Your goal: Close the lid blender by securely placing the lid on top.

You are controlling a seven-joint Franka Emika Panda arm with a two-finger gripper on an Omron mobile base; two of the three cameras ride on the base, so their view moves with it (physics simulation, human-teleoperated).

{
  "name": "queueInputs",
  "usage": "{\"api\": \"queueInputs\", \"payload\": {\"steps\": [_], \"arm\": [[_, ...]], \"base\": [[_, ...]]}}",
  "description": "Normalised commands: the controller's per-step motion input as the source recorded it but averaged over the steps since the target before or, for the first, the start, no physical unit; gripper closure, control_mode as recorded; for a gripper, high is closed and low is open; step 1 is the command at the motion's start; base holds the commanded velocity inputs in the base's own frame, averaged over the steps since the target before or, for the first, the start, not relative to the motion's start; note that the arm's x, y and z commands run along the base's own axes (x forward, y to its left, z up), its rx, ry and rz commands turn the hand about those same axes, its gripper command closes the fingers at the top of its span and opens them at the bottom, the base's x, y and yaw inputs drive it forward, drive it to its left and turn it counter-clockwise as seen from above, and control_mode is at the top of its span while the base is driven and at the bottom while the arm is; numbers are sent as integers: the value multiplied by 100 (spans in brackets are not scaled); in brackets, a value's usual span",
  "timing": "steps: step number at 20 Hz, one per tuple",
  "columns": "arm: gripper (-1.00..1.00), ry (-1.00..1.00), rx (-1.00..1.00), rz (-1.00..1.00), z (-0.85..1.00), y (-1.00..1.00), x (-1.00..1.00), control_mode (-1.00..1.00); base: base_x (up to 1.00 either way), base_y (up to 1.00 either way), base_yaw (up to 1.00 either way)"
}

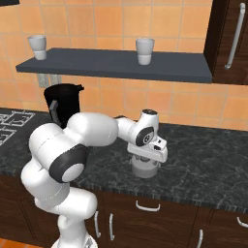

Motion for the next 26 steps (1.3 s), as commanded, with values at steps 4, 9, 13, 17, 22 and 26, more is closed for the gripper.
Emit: {"api": "queueInputs", "payload": {"steps": [4, 9, 13, 17, 22, 26], "arm": [[-100, 0, 0, 1, -5, 8, 21, -100], [-100, 0, 0, 0, 0, 5, 49, -100], [-100, 0, 0, 2, -29, 0, 5, -100], [100, 0, -6, 7, -81, 37, -39, -100], [100, -5, 0, 2, -39, 29, -61, -100], [100, -4, 0, 0, 1, 6, -58, -100]], "base": [[0, 0, 0], [0, 0, 0], [0, 0, 0], [0, 0, 0], [0, 0, 0], [0, 0, 0]]}}
